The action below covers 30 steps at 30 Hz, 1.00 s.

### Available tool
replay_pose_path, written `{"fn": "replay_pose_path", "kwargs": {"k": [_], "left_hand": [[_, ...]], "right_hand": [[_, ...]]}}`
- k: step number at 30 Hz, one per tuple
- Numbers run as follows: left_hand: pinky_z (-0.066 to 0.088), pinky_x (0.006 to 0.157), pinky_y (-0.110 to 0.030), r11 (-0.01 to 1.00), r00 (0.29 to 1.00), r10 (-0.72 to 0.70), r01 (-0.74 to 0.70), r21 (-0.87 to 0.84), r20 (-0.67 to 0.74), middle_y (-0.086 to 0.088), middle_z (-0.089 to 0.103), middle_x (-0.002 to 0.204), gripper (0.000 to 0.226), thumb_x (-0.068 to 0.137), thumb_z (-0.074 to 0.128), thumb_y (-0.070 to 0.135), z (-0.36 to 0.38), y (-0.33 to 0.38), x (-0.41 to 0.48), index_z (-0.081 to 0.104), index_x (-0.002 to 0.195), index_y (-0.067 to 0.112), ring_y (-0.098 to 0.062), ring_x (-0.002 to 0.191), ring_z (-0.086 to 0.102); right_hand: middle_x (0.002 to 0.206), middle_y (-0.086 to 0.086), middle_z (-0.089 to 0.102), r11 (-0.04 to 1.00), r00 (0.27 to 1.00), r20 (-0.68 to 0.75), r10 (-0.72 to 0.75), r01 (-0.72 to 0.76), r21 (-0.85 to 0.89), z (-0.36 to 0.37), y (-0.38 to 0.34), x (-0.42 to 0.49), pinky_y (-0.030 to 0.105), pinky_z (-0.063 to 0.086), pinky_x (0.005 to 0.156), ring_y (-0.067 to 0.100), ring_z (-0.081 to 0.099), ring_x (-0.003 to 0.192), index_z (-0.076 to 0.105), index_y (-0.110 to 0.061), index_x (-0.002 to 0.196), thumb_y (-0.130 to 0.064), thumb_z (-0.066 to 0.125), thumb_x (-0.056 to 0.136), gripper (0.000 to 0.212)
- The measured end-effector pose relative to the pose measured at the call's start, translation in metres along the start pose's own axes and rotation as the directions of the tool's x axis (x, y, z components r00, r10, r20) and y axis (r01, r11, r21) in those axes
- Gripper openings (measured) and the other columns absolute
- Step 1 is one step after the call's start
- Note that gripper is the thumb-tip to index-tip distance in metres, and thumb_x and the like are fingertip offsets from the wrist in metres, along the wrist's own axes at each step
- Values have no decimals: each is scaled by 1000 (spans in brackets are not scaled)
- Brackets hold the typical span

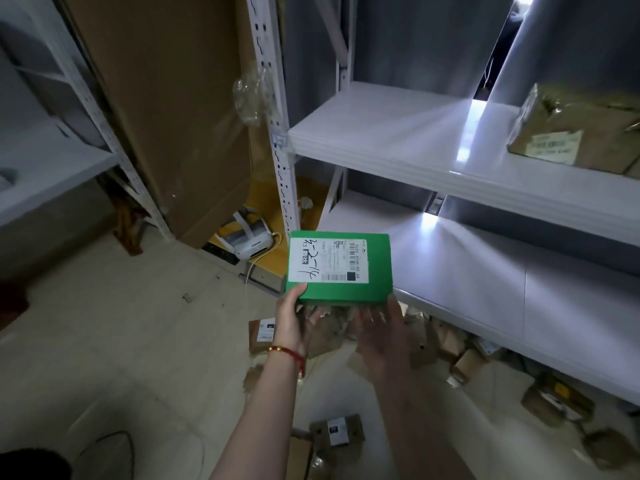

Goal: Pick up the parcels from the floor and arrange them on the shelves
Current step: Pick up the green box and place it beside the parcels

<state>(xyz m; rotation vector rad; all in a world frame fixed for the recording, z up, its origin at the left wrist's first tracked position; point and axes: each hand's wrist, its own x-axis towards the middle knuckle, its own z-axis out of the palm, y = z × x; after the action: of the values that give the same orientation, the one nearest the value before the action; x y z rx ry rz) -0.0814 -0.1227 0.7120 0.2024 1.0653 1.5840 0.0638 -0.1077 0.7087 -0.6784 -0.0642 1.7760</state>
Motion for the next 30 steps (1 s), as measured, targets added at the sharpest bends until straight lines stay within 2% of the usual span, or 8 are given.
{"fn": "replay_pose_path", "kwargs": {"k": [2, 4, 8, 12, 17, 20, 26, 30], "left_hand": [[55, 82, -37, 998, 1000, -3, 4, 68, -27, -9, 70, 110, 59, 65, 80, 33, 3, 2, -14, 63, 117, 11, -28, 109, 63], [53, 87, -37, 990, 1000, -12, 15, 141, -21, -11, 68, 119, 86, 56, 84, 44, 4, 2, -27, 57, 128, 7, -28, 112, 63], [46, 103, -45, 955, 1000, 8, -10, 296, 8, -8, 67, 120, 109, 46, 88, 61, 4, 15, -46, 49, 133, 8, -28, 114, 61], [54, 82, -29, 926, 998, 57, -63, 372, 27, -6, 68, 119, 114, 47, 79, 68, 7, 43, -51, 45, 137, 8, -20, 107, 66], [47, 83, -36, 924, 984, 178, -170, 343, 8, -5, 72, 108, 99, 53, 68, 70, 27, 73, -51, 52, 130, 10, -22, 101, 66], [46, 95, -44, 931, 988, 153, -147, 335, 8, -4, 73, 97, 61, 73, 70, 58, 45, 78, -46, 61, 114, 13, -26, 99, 65], [53, 65, -22, 941, 985, 39, -93, 325, 168, -3, 73, 83, 13, 84, 65, 22, 109, 58, -37, 63, 91, 12, -14, 75, 68], [54, 85, -32, 948, 973, 31, -101, 301, 228, -13, 72, 104, 42, 69, 78, 20, 160, 46, -27, 64, 104, 1, -28, 99, 65]], "right_hand": [[103, -1, 70, 994, 1000, 6, -12, 13, -113, 17, 4, -12, 40, 48, 100, 17, 65, 98, 67, -26, 105, -48, 90, 55, 59], [95, 2, 76, 992, 999, 33, -23, 27, -120, 31, 7, -30, 46, 45, 102, 21, 65, 99, 64, -19, 108, -29, 67, 87, 24], [109, 8, 73, 979, 999, 12, -29, 31, -203, 55, 1, -44, 46, 49, 98, 23, 67, 100, 64, -17, 112, -21, 55, 95, 20], [119, 10, 71, 946, 1000, 8, -12, 14, -323, 68, -7, -44, 49, 53, 95, 30, 65, 110, 61, -18, 127, -30, 60, 93, 36], [107, 7, 73, 907, 995, 85, 55, -14, -422, 99, -34, -36, 44, 52, 89, 26, 65, 101, 64, -21, 117, -33, 60, 93, 27], [112, 9, 70, 855, 996, 75, 47, -1, -519, 114, -62, -23, 36, 53, 74, 23, 65, 98, 64, -17, 120, -34, 68, 87, 37], [99, 2, 73, 809, 982, 177, -69, 159, -566, 127, -147, -1, 36, 49, 80, 23, 63, 98, 68, -13, 115, -25, 68, 90, 28], [104, 2, 72, 746, 927, 344, -151, 335, -576, 139, -202, 12, 31, 46, 77, 17, 63, 93, 66, -12, 119, -18, 63, 92, 27]]}}
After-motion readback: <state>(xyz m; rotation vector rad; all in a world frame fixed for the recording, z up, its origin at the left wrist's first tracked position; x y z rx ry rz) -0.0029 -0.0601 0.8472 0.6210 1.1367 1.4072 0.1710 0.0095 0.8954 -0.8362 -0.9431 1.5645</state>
